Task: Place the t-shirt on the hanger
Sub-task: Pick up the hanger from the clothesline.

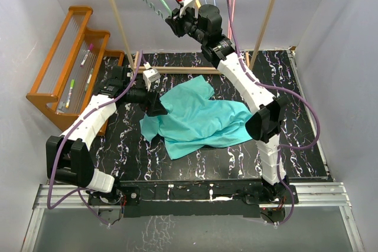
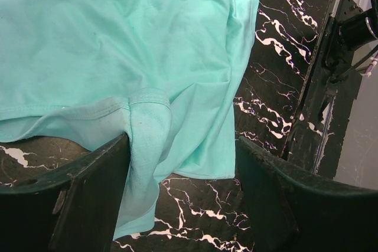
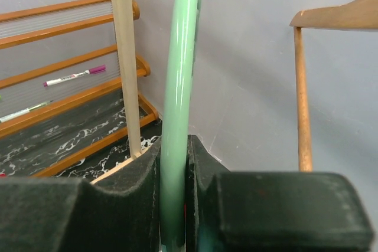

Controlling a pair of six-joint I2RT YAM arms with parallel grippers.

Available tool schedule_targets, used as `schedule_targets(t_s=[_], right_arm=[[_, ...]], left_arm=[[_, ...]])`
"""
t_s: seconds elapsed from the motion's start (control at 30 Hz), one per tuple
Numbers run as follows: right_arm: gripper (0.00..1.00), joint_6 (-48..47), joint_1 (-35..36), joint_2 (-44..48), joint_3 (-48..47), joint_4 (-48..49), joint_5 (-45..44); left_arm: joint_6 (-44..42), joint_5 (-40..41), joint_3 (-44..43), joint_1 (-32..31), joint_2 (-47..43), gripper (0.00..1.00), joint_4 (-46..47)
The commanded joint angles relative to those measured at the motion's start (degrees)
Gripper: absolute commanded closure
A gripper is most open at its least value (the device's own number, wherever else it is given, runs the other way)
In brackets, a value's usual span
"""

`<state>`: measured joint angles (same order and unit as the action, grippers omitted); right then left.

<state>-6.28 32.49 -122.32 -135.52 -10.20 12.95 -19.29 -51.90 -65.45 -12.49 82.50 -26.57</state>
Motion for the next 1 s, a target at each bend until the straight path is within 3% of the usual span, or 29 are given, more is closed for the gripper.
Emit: schedule_targets(t_s=[0.0, 0.97], right_arm=[[0.92, -0.06, 0.46, 3.14, 0.31, 7.14, -0.99], [0.92, 1.24, 0.49, 12.02, 9.44, 25.04, -7.92]], left_arm=[[-0.13, -1.16, 0.85, 0.13, -2.46, 0.31, 0.12], [0.48, -1.52, 0.41, 0.22, -1.99, 0.31, 0.38]])
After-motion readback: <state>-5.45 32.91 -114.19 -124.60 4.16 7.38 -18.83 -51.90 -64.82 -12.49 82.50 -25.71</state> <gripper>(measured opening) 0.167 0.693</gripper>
